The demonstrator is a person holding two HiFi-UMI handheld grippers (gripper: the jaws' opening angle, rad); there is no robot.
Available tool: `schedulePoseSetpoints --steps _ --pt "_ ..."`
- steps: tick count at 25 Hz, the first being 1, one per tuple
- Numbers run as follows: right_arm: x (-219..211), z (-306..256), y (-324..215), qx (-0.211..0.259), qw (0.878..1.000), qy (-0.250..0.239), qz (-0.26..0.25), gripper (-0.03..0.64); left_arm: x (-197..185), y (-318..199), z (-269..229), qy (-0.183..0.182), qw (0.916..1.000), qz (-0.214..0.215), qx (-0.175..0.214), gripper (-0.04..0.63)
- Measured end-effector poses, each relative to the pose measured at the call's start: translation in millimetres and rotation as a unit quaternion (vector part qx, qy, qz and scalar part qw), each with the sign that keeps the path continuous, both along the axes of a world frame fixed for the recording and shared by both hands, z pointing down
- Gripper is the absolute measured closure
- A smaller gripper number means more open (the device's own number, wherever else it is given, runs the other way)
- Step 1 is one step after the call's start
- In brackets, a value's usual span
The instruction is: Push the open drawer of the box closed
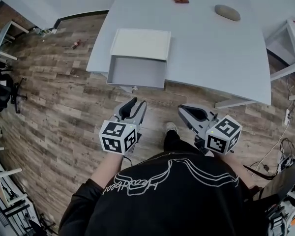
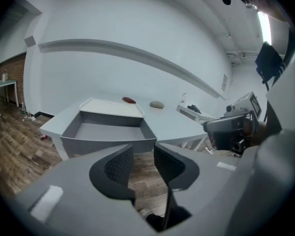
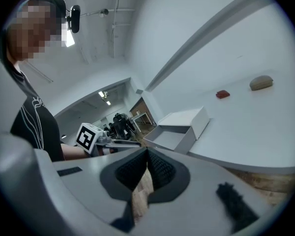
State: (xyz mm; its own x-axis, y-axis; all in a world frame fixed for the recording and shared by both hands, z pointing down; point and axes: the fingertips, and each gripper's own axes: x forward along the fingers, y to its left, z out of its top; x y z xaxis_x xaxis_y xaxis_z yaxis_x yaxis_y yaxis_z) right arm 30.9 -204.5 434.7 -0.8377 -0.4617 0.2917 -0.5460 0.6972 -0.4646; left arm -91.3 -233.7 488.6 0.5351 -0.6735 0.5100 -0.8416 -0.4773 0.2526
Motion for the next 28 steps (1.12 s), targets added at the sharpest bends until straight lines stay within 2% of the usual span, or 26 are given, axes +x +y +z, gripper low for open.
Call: schedulePoseSetpoints --steps 5,9,15,18,28 --pt "2 11 -21 -0.015 1.0 0.009 -0.009 0.608 -24 -30 47 -0.049 0.9978 -0.033 -0.03 0.478" --pt "3 16 -34 -0.023 1.0 0.014 -0.014 0.607 -31 -44 67 -0.048 0.9962 -0.05 -0.052 0.477" --pt "0 26 -45 -0.035 0.999 0.02 -0.021 0.609 -31 -55 82 -0.055 0.9954 -0.055 -0.056 0.482" --pt "-1 28 -48 -0.039 0.999 0.024 -0.024 0.607 -32 -56 83 -0.057 0.9951 -0.056 -0.057 0.516" --pt "-9 37 -55 -0.049 0.998 0.021 -0.024 0.609 -35 -61 78 -0.057 0.9959 -0.049 -0.051 0.521"
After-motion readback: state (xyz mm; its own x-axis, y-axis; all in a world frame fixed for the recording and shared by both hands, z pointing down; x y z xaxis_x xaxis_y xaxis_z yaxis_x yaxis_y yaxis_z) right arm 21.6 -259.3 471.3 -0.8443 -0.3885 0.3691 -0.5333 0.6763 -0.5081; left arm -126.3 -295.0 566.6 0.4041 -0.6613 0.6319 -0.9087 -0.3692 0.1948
